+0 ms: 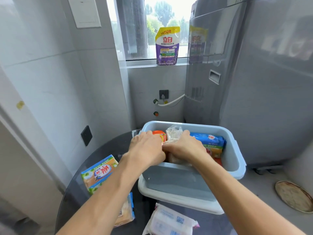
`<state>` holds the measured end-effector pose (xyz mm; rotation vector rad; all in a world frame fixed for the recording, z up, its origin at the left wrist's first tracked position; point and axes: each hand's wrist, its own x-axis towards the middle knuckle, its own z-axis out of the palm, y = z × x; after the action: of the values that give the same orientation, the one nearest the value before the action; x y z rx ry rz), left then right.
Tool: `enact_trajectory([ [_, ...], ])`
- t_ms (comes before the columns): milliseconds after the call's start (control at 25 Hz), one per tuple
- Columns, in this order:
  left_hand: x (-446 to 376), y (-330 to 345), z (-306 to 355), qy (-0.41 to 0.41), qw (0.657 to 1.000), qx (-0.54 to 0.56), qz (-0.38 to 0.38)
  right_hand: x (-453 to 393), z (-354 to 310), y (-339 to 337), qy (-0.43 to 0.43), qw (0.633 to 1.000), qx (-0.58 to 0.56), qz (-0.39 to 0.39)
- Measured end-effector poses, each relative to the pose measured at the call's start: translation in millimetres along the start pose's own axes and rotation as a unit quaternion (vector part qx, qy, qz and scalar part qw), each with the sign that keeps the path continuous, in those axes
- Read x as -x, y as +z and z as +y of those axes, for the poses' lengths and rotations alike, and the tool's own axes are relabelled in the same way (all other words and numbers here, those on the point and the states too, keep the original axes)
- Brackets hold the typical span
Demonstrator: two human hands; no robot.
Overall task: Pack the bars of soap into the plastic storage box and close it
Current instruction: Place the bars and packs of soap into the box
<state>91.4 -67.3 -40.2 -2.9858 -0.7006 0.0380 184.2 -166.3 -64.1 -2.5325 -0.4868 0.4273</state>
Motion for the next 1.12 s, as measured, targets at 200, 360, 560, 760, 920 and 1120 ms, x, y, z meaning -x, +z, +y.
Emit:
enact_trajectory([
  [200, -6.4, 2.2, 5.8, -0.035, 0.999, 0.027, 0.006, 11.4, 18.2, -37.0, 0.006, 0.943, -0.329, -0.052],
  [360, -27.7, -0.4, 14.6, -0.055, 0.983, 0.149, -0.089, 27.6, 51.7, -94.1, -0.015, 0.838, -0.537, -0.101],
  [560, -33.8, 16.3, 17.7, -0.082, 0.974, 0.191, -0.087, 39.0, 75.4, -105.9, -0.008, 0.829, -0.553, -0.078],
  [760, -12.5, -4.9, -10.2, -0.019, 0.826, 0.564, 0.003, 60.0, 83.9, -97.2, -0.071, 0.837, -0.534, -0.089],
  [920, 17.3, -51.1, -37.8, 0.045, 0.745, 0.665, 0.026, 64.3, 65.1, -116.5, -0.160, 0.887, -0.405, -0.153],
  [1120, 74.5, -36.3, -104.0, 0.133, 0.687, 0.696, -0.164, 104.7, 62.3, -83.5, -0.241, 0.847, -0.333, -0.337],
])
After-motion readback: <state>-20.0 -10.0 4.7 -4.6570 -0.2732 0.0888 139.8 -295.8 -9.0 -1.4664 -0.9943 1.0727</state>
